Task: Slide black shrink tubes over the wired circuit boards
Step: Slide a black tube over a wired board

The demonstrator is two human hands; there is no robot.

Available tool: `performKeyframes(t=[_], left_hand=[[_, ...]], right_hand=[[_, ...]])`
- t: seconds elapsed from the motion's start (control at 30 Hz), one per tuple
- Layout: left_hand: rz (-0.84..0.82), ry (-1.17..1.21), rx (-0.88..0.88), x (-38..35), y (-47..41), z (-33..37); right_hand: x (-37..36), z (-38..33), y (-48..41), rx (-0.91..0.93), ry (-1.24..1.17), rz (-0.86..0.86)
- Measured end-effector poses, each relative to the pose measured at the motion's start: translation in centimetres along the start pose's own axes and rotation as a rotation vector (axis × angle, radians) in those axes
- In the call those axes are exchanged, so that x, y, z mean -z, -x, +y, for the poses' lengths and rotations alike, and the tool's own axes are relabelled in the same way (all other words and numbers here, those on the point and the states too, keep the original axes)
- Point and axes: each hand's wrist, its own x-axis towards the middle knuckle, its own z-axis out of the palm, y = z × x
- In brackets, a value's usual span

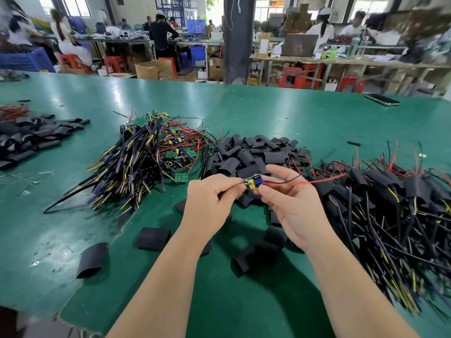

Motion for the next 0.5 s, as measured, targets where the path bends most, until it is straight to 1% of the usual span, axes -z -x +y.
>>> performKeyframes(t=[0.03,0.07,0.13,0.17,0.2,0.27,0.33,0.37,0.43,0.5], left_hand=[[0.019,-0.008,0.010,0.1,0.0,-0.1],[0.035,-0.025,0.019,0.1,0.0,-0.2],[0.062,-0.069,0.035,0.1,0.0,-0.3],[0.074,-0.092,0.035,0.1,0.0,-0.3],[0.084,-0.118,0.031,0.1,0.0,-0.3],[0.103,-0.167,0.020,0.2,0.0,-0.3],[0.108,-0.183,0.026,0.3,0.0,-0.2],[0.107,-0.182,0.033,0.3,0.0,-0.2],[0.110,-0.180,0.043,0.4,0.1,-0.1],[0.121,-0.174,0.047,0.5,0.0,0.0]], right_hand=[[0.4,0.2,-0.2,0.024,0.099,0.043],[0.8,0.2,-0.4,0.061,0.271,0.111],[1.7,0.6,-0.7,0.144,0.776,0.222],[1.9,0.8,-0.8,0.186,0.990,0.220],[2.1,1.2,-0.9,0.236,1.139,0.184],[2.1,2.2,-1.3,0.277,1.315,0.061],[1.8,3.3,-1.6,0.181,1.517,-0.058],[1.7,3.6,-1.8,0.132,1.603,-0.083],[1.5,3.7,-2.0,0.112,1.657,-0.089],[1.4,3.5,-1.8,0.123,1.625,-0.085]])
